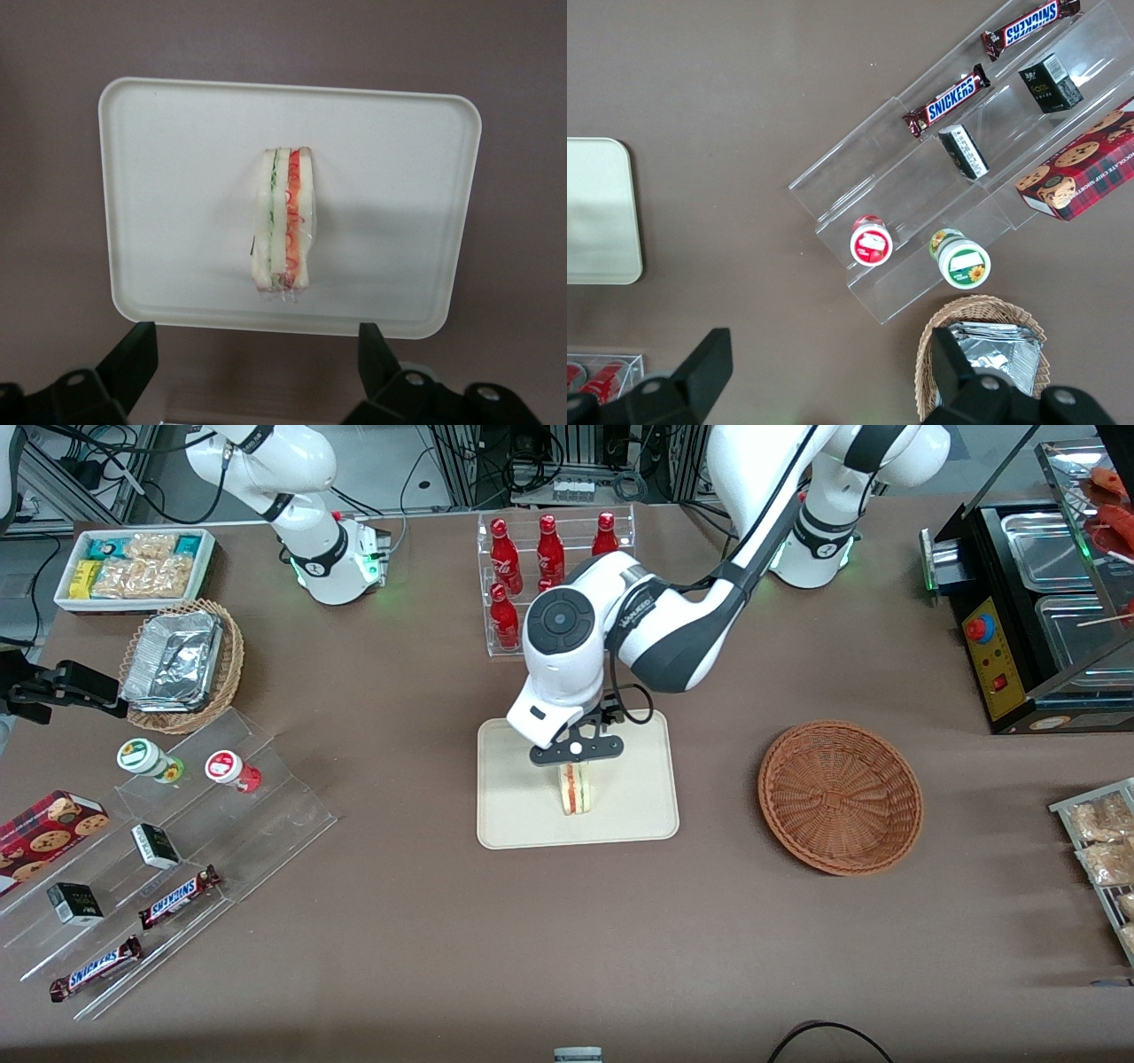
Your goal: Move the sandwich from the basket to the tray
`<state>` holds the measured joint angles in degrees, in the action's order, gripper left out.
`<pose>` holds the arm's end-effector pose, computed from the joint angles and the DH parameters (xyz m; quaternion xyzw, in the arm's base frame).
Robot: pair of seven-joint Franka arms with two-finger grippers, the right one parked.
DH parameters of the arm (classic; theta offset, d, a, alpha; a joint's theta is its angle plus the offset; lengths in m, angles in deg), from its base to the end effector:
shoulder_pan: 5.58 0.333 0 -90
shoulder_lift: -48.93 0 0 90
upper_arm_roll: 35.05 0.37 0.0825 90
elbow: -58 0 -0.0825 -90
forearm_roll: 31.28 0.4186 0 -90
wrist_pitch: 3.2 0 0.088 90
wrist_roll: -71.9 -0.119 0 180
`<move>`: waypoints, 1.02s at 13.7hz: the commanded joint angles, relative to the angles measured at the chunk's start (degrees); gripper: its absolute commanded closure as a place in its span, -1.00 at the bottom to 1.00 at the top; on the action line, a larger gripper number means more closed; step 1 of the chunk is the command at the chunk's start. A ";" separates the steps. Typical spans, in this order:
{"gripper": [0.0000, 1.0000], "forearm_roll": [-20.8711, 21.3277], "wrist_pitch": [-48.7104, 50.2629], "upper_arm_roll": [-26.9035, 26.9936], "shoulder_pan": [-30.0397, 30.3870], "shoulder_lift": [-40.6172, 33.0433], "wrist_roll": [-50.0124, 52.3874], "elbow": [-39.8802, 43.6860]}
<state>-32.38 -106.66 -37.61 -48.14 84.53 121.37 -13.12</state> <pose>0.5611 -0.5535 0.4210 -0.9984 -0.0442 0.0355 0.0055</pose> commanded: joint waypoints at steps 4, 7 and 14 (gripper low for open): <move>-1.00 -5.91 3.52 10.52 -0.15 -5.26 -9.88 -3.93; -1.00 -7.77 4.93 16.33 -0.07 -8.25 -19.37 -6.40; -1.00 -9.10 6.16 19.52 -0.15 -9.23 -23.89 -6.67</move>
<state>-40.73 -101.06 -18.60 -47.56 76.67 98.24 -18.51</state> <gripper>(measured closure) 0.000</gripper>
